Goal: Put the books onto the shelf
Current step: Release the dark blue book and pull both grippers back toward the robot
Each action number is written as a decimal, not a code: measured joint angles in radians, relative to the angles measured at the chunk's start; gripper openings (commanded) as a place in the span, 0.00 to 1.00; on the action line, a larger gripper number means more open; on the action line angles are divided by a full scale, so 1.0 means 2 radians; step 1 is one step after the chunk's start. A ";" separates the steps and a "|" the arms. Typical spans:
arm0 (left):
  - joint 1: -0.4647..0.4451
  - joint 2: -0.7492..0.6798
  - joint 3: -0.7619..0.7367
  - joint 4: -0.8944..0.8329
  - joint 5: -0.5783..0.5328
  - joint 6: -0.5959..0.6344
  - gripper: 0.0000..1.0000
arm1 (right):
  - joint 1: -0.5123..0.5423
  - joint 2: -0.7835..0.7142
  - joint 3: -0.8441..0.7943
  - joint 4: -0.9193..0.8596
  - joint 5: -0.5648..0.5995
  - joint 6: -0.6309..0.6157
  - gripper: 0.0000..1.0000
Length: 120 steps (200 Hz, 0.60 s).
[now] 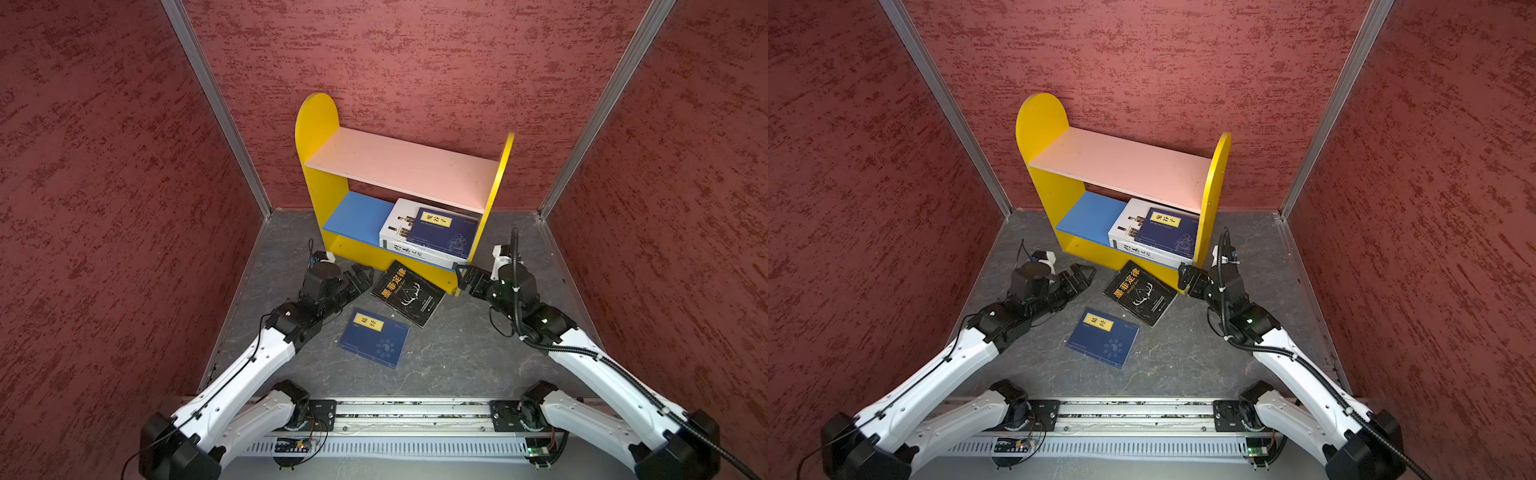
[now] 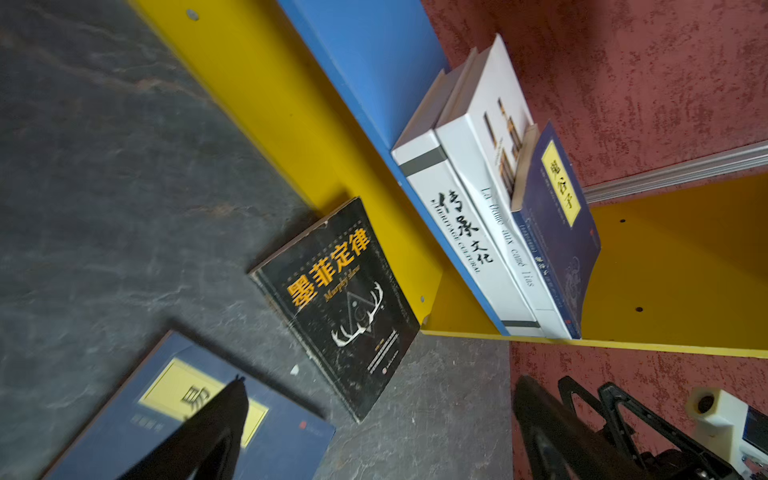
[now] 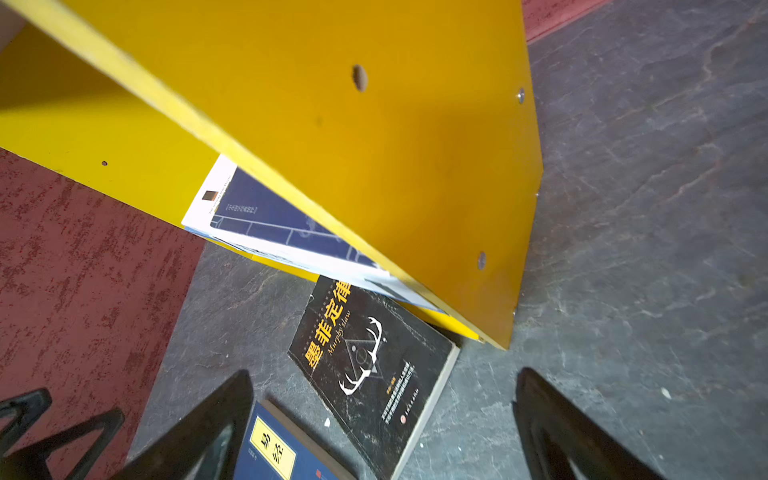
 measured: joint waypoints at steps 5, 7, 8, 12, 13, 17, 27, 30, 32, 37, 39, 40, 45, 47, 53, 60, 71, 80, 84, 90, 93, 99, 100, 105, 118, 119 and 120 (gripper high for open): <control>-0.002 -0.011 -0.007 -0.010 -0.006 -0.008 0.99 | 0.000 -0.006 -0.003 -0.004 -0.002 0.001 0.99; -0.004 -0.015 -0.010 -0.015 -0.009 -0.012 0.99 | 0.000 -0.009 -0.005 -0.006 -0.002 0.001 0.99; -0.004 -0.018 -0.011 -0.018 -0.010 -0.014 0.99 | 0.000 -0.009 -0.005 -0.006 -0.002 0.001 0.99; -0.007 -0.024 -0.016 -0.025 -0.014 -0.020 0.99 | 0.000 -0.014 -0.008 -0.010 -0.004 0.002 0.99; -0.008 -0.026 -0.017 -0.029 -0.017 -0.022 0.99 | 0.000 -0.014 -0.008 -0.010 -0.004 0.002 0.99; -0.012 -0.031 -0.022 -0.038 -0.022 -0.029 1.00 | 0.000 -0.019 -0.011 -0.014 -0.007 0.001 0.99; -0.021 -0.041 -0.032 -0.059 -0.034 -0.046 0.99 | 0.000 -0.026 -0.016 -0.022 -0.010 0.001 0.99; -0.026 -0.043 -0.035 -0.066 -0.038 -0.052 0.99 | 0.000 -0.028 -0.018 -0.026 -0.012 0.001 0.99; -0.028 -0.045 -0.038 -0.070 -0.040 -0.056 0.99 | 0.000 -0.029 -0.019 -0.027 -0.012 0.001 0.99; -0.035 -0.047 -0.043 -0.078 -0.045 -0.065 0.99 | 0.000 -0.033 -0.023 -0.032 -0.014 0.000 0.99; -0.038 -0.048 -0.046 -0.081 -0.048 -0.069 0.99 | 0.000 -0.035 -0.024 -0.034 -0.015 -0.001 0.99; -0.039 -0.049 -0.047 -0.083 -0.050 -0.072 0.99 | 0.000 -0.035 -0.025 -0.034 -0.016 -0.001 0.99; -0.047 -0.051 -0.054 -0.090 -0.053 -0.081 0.99 | 0.000 -0.040 -0.030 -0.039 -0.018 -0.003 0.99; -0.049 -0.051 -0.056 -0.093 -0.056 -0.085 0.99 | 0.000 -0.041 -0.032 -0.040 -0.018 -0.004 0.99; -0.058 -0.053 -0.064 -0.102 -0.062 -0.099 0.99 | 0.000 -0.046 -0.038 -0.045 -0.020 -0.006 0.99; -0.068 -0.055 -0.073 -0.109 -0.067 -0.116 0.99 | 0.000 -0.050 -0.044 -0.051 -0.023 -0.009 0.99; -0.083 -0.056 -0.086 -0.121 -0.077 -0.142 0.99 | 0.000 -0.054 -0.053 -0.060 -0.028 -0.014 0.99; -0.094 -0.057 -0.094 -0.131 -0.085 -0.161 0.99 | 0.000 -0.055 -0.059 -0.064 -0.032 -0.018 0.99; -0.099 -0.057 -0.097 -0.137 -0.088 -0.171 0.99 | 0.000 -0.055 -0.061 -0.064 -0.034 -0.021 0.99; -0.105 -0.057 -0.099 -0.146 -0.093 -0.184 0.99 | 0.000 -0.054 -0.063 -0.065 -0.037 -0.025 0.99; -0.108 -0.058 -0.100 -0.149 -0.094 -0.190 0.99 | 0.000 -0.052 -0.064 -0.065 -0.039 -0.027 0.99; -0.111 -0.058 -0.101 -0.158 -0.097 -0.204 0.99 | 0.000 -0.049 -0.064 -0.066 -0.041 -0.033 0.99; -0.112 -0.059 -0.101 -0.159 -0.097 -0.207 0.99 | 0.000 -0.048 -0.064 -0.066 -0.041 -0.034 0.99; -0.114 -0.059 -0.102 -0.167 -0.101 -0.219 0.99 | 0.000 -0.043 -0.064 -0.065 -0.044 -0.039 0.99; -0.121 -0.061 -0.106 -0.183 -0.105 -0.252 0.99 | 0.000 -0.028 -0.065 -0.063 -0.053 -0.052 0.99; -0.121 -0.061 -0.107 -0.183 -0.106 -0.253 0.99 | 0.000 -0.027 -0.065 -0.063 -0.053 -0.052 0.99; -0.122 -0.062 -0.107 -0.186 -0.107 -0.257 0.99 | 0.000 -0.025 -0.065 -0.062 -0.054 -0.053 0.99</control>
